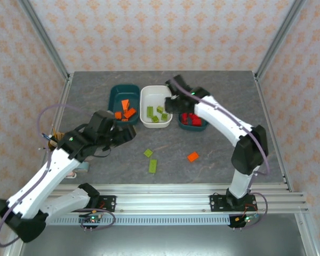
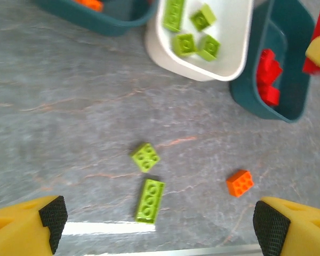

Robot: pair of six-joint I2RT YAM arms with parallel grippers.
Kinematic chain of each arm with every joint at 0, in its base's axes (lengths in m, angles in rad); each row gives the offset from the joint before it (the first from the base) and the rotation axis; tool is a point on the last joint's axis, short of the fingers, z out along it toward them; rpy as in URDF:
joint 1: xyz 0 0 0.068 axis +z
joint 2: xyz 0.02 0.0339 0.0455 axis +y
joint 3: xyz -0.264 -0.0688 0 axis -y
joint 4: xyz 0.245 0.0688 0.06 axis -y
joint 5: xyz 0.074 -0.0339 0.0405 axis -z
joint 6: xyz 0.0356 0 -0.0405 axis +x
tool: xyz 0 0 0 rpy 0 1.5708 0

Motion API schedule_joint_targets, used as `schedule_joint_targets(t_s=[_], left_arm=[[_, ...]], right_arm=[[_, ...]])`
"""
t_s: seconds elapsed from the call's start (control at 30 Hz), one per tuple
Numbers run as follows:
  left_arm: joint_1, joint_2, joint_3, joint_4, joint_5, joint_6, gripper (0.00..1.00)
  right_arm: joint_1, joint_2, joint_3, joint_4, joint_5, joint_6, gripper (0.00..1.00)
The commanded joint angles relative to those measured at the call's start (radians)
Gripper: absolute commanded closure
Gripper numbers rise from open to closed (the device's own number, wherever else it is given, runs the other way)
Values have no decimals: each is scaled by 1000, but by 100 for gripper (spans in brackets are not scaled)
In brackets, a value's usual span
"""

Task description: Sort the legos into containers by color

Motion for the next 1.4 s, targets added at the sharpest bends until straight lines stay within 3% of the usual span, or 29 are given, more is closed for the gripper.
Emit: schedule_joint_targets(t_s=[0.0,0.13,0.33,0.57,0.8,0.97,1.17,1.27,1.37], left_arm=[[-39,108,82,131,43,72,7],[-77,258,176,179,38,88,6],[-90,422,302,208,21,97,6],[-92,557,456,171,17,128,6],[-92,579,468,139,-1,133,6],[-92,572,472,96,-25,144,6],[-93,551,458,-21,-92,89,6],[-93,533,403,-33,-77,46,6],[-92,513,322,-35,-59,-17,7]], right_arm=[[-104,68,3,-53,-25,74,69],[-215,206,131,-78,-85,105,68],[-287,413,339,-120,-121,136,68],[-315,603,547,-192,-153,146,64],[-321,656,582,-210,-166,154,55],[-321,612,590,-215,-144,134,38],[-300,428,557,-205,-86,81,37],[-254,258,403,-119,-64,26,36],[-195,17,117,59,-86,-7,33]])
